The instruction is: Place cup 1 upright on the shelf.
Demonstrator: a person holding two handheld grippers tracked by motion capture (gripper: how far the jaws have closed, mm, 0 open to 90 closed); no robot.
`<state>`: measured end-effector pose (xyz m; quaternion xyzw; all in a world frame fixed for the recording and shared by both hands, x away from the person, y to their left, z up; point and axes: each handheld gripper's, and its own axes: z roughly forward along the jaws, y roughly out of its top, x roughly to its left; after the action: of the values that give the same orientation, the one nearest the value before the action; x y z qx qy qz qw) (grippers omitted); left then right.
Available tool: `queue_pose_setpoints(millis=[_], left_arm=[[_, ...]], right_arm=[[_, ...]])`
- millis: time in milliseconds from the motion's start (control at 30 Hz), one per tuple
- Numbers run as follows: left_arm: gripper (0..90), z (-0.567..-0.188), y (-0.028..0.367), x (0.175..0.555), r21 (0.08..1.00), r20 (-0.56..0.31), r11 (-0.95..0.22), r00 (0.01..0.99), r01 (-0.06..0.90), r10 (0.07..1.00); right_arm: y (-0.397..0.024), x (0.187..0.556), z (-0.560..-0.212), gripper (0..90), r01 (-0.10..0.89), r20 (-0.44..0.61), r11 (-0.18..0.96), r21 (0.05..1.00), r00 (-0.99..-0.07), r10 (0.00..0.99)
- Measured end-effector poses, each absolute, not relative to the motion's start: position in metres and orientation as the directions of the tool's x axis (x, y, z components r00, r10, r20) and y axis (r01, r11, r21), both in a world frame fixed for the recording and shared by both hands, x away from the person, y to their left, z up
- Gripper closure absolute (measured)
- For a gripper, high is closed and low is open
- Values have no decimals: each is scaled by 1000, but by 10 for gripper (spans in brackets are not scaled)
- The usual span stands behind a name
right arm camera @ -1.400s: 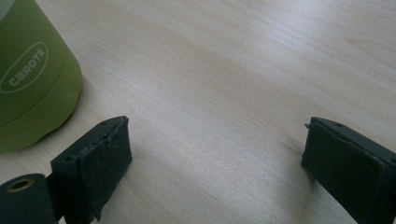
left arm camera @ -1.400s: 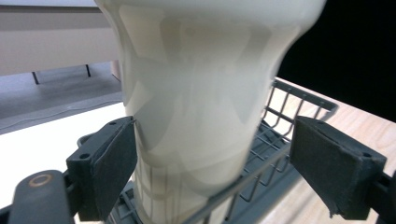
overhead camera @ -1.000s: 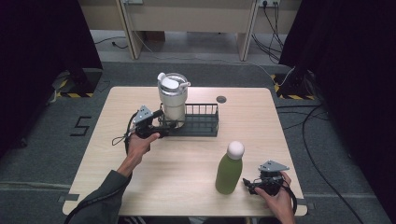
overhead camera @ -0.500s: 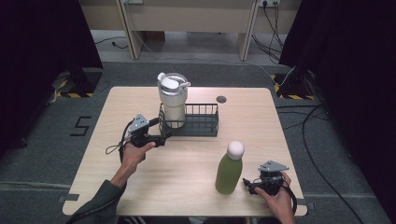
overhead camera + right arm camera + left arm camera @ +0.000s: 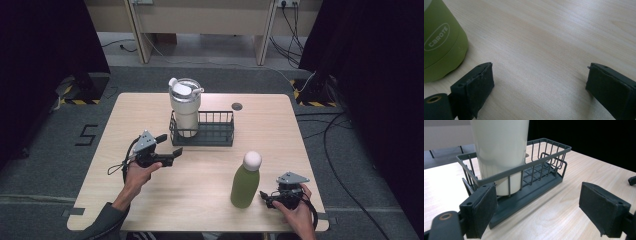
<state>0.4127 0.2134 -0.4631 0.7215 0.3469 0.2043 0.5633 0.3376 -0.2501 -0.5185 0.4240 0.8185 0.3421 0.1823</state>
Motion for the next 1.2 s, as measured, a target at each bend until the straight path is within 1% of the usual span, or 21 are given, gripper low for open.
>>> queue_pose_setpoints(millis=[800,1067,1200], left_arm=[[146,-486,229,382,929,-105,-176,688,325,718],[146,-496,239,372,915,-124,-183,684,358,719],[146,-498,242,367,907,-109,-213,690,364,715]], right_arm=[[-250,337,-518,77,571,-7,407,713,-575,818],[-250,337,-518,77,570,-8,408,714,-575,818],[-250,337,-518,76,569,-9,409,714,-576,817]])
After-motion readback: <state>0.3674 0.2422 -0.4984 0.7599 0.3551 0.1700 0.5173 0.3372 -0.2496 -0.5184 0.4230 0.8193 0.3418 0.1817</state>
